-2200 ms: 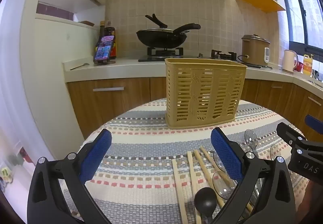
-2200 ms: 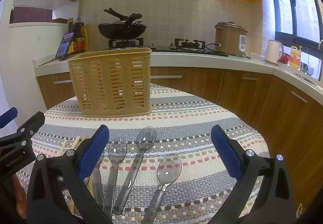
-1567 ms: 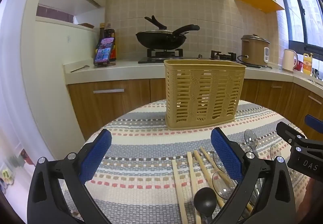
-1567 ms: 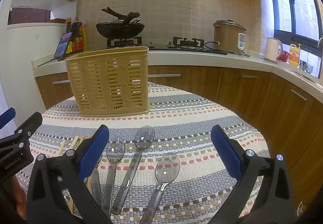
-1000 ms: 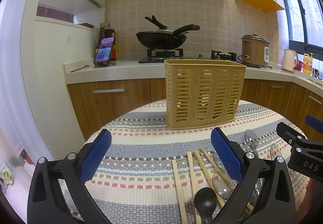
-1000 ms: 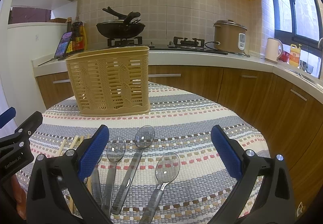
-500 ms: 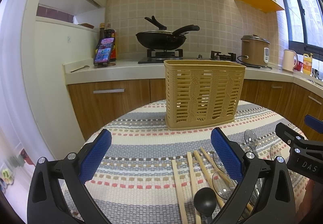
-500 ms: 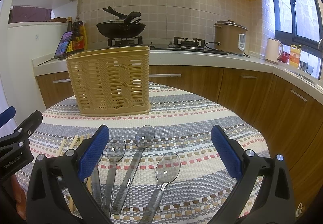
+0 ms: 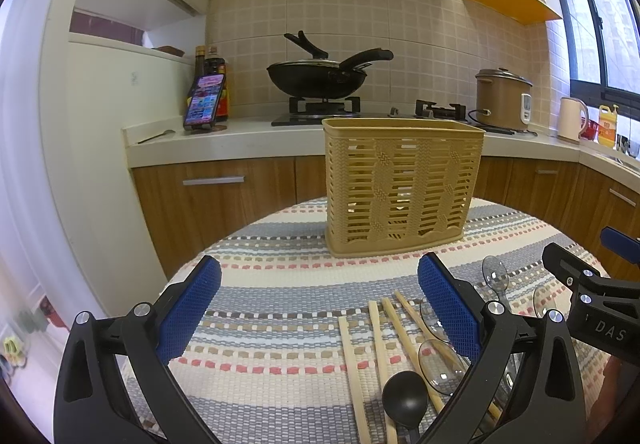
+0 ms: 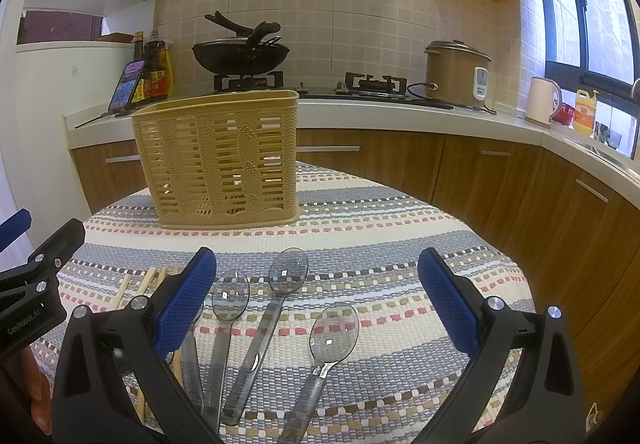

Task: Organize utensils

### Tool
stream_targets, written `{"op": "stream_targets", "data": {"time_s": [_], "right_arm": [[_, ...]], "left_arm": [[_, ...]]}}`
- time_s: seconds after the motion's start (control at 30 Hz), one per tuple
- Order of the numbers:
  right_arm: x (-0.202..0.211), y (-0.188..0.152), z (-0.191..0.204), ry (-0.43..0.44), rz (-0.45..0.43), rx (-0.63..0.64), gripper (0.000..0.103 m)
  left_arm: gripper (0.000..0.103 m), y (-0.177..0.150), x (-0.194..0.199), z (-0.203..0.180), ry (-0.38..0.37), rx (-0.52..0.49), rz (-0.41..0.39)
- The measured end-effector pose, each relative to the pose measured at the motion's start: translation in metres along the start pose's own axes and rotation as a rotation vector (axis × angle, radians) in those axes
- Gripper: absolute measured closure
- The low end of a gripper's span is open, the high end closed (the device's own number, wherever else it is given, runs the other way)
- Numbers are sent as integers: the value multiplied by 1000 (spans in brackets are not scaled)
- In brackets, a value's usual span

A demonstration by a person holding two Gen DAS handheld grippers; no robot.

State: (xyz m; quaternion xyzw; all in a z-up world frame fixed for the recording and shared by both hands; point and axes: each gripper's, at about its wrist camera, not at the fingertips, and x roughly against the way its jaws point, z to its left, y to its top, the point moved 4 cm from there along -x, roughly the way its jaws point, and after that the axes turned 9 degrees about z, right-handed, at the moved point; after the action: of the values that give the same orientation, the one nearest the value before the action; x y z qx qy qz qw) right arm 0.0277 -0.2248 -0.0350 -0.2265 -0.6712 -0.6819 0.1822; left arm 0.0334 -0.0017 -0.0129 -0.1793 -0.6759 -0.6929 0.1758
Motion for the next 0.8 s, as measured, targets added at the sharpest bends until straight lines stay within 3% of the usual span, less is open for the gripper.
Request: {"op": "stream_targets", "data": {"time_s": [0.8], "right_arm": [[0,-1,1,-9,4,14,7]], "left_arm": [[7,0,-3,-3,-9,1,4]]}}
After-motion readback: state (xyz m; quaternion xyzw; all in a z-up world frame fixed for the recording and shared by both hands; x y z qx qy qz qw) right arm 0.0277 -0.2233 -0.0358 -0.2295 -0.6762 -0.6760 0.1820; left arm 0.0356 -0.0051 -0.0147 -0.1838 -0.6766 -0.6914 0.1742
